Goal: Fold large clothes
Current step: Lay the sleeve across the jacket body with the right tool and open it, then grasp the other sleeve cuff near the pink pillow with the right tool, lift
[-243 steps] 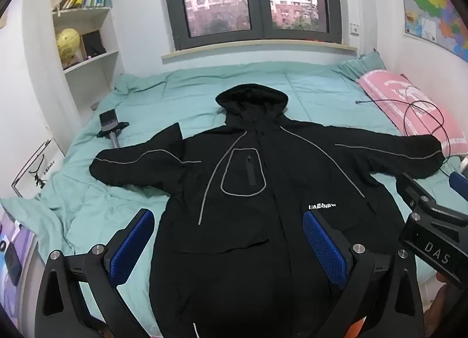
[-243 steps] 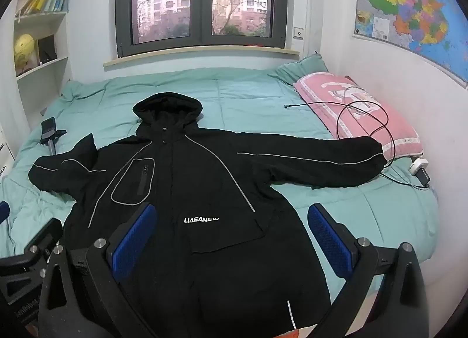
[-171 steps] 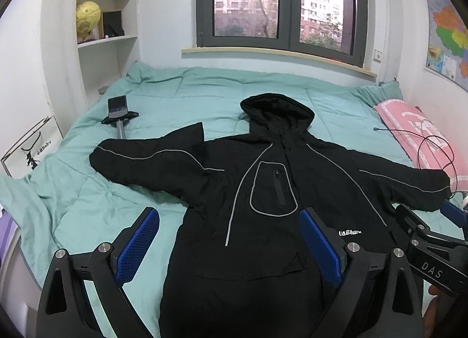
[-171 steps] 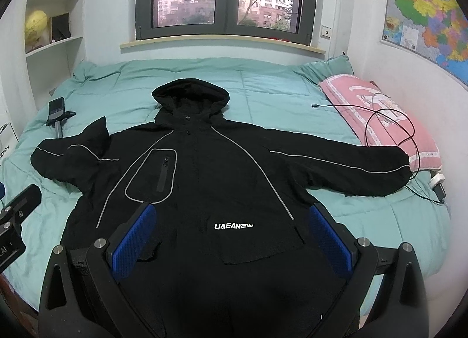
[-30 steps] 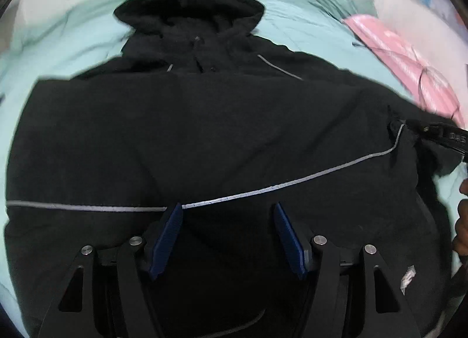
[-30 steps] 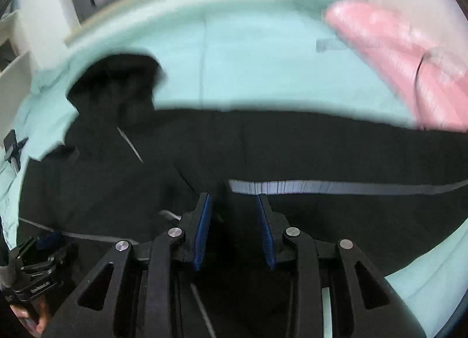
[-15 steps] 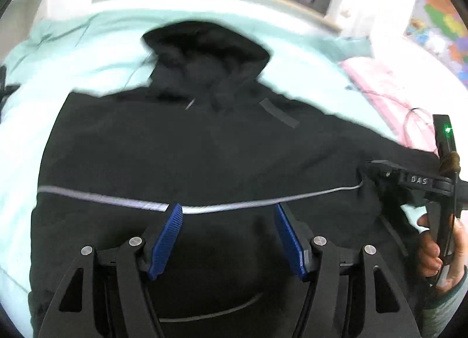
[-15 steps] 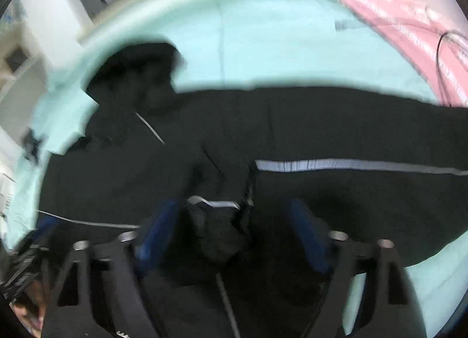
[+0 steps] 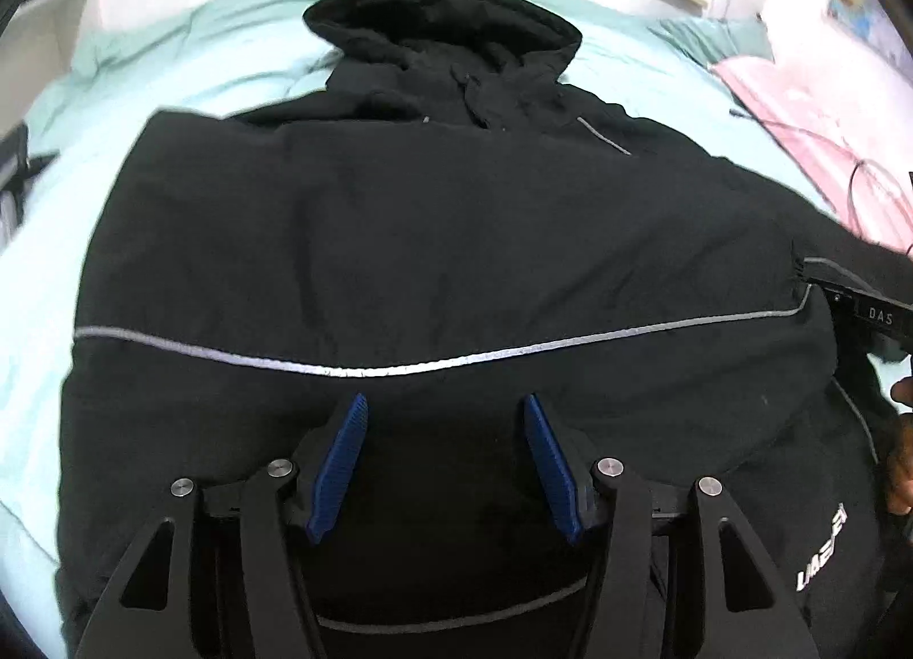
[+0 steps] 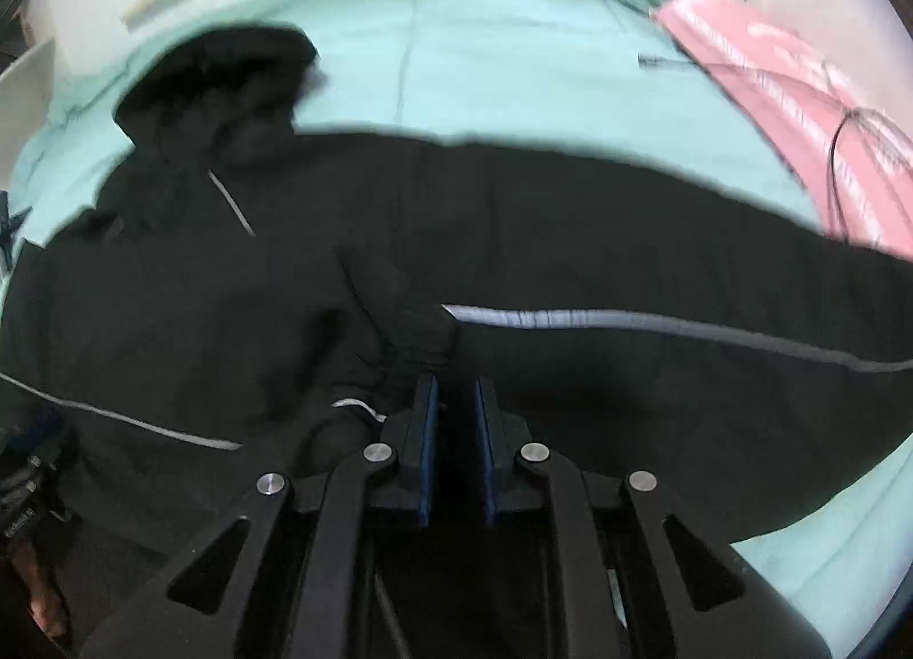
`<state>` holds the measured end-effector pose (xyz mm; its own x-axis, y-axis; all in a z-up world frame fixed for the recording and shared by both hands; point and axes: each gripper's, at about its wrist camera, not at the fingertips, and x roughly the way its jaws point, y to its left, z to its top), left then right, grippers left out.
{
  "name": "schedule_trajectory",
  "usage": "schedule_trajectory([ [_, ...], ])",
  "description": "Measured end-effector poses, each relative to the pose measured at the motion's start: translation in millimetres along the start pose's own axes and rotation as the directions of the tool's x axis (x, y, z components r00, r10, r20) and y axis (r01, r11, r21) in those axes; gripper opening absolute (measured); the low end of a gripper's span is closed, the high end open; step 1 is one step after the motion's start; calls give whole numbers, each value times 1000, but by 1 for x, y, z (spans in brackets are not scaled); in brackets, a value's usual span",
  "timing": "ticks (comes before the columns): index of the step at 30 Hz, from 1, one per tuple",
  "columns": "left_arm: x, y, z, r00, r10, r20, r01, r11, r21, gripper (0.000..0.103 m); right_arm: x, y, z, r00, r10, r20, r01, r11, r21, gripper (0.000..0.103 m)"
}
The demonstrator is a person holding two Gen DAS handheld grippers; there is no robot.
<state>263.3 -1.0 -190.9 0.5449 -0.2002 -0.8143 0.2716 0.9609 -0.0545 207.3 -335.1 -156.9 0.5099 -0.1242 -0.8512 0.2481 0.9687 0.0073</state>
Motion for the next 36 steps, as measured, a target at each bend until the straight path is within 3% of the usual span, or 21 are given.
schedule_trajectory([
  [3,-1,3,-3,1000,-14,25,14,1000,-2,59,-8,-4,-1,999,-19,28,19,1000,10,32],
  [7,-5,3,-3,999,-19,41,20,1000,-12,59,-26,-9,-6,999,15,52,-16,1000,25,35],
  [11,-27,-1,-1,995,-53,87,53,999,11,59,-58,-30,-21,991,82,105,-88,995,55,58],
  [15,-62,-23,13,987,-100,124,93,994,61,59,-76,-62,-29,988,79,134,-92,991,95,58],
  [19,-81,-73,36,976,-179,126,158,974,160,59,-97,-130,-41,985,-8,172,-26,980,195,58],
  [22,-73,-119,54,968,-228,106,203,957,209,59,-112,-193,-55,979,-74,188,13,952,304,60],
  [25,-39,-157,61,965,-259,46,243,945,220,59,-122,-256,-74,972,-135,190,44,907,419,65],
  [27,9,-179,55,967,-226,-118,247,944,217,59,-125,-286,-82,972,-151,179,51,883,466,65],
  [28,37,-187,48,958,-188,-217,234,949,211,60,-127,-301,-87,971,-157,180,51,872,486,65],
  [31,39,-196,38,978,-152,-143,184,949,254,62,-132,-342,-98,966,-176,189,41,828,559,65],
  [36,37,-188,38,971,-200,-132,226,949,220,62,-113,-396,-100,970,-133,201,-30,761,648,65],
])
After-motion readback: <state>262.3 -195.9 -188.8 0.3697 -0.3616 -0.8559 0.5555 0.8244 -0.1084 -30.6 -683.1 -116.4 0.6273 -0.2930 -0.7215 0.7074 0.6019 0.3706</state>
